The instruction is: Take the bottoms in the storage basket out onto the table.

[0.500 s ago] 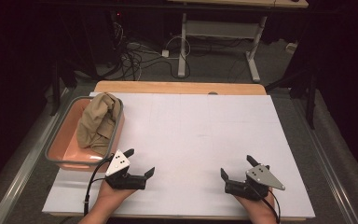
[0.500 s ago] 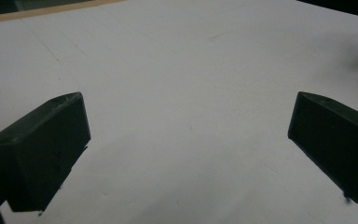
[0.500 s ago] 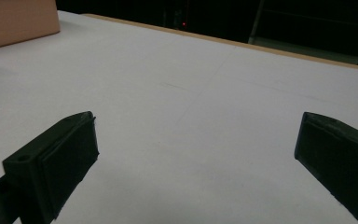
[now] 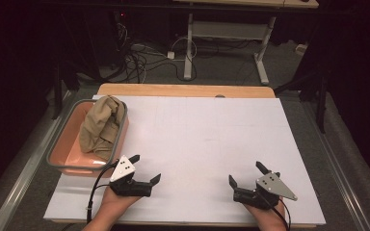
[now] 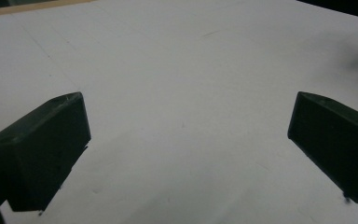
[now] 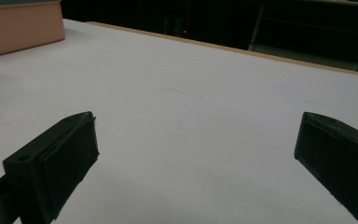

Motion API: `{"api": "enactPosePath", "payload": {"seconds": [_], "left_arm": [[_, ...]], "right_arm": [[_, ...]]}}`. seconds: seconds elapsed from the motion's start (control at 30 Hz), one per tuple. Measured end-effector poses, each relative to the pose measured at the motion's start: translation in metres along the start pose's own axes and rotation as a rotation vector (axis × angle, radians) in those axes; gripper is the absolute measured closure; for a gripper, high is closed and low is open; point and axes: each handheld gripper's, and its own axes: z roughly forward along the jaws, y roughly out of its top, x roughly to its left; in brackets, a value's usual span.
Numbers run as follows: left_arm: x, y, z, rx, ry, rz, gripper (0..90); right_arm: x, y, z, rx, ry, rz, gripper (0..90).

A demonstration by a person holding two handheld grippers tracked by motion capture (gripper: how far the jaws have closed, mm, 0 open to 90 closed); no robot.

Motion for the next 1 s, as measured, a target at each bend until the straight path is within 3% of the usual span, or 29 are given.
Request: {"api": "enactPosePath", "payload": {"seconds": [0.3, 0.5, 0.57, 0.7, 1.0], "left_arm": [[-0.003, 0.002, -0.001, -0.001, -0.028, -0.013, 0.0], [-0.008, 0.008, -0.005, 0.032, -0.026, 0.016, 0.0], [-0.011, 0.010, -0.008, 0.017, -0.016, 0.019, 0.0], [-0.012, 0.017, -0.018, 0.005, -0.039, 0.021, 0.0], [-0.012, 0.025, -0.031, -0.017, -0.026, 0.031, 0.0]], "right_arm": [[0.005, 0.001, 0.003, 0.007, 0.014, -0.015, 0.4], [0.007, 0.002, 0.002, -0.003, 0.047, -0.035, 0.4], [0.007, 0.003, 0.002, -0.002, 0.055, -0.029, 0.4], [0.007, 0.003, 0.002, -0.007, 0.057, -0.030, 0.3], [0.006, 0.003, 0.002, 0.000, 0.058, -0.019, 0.4]]}}
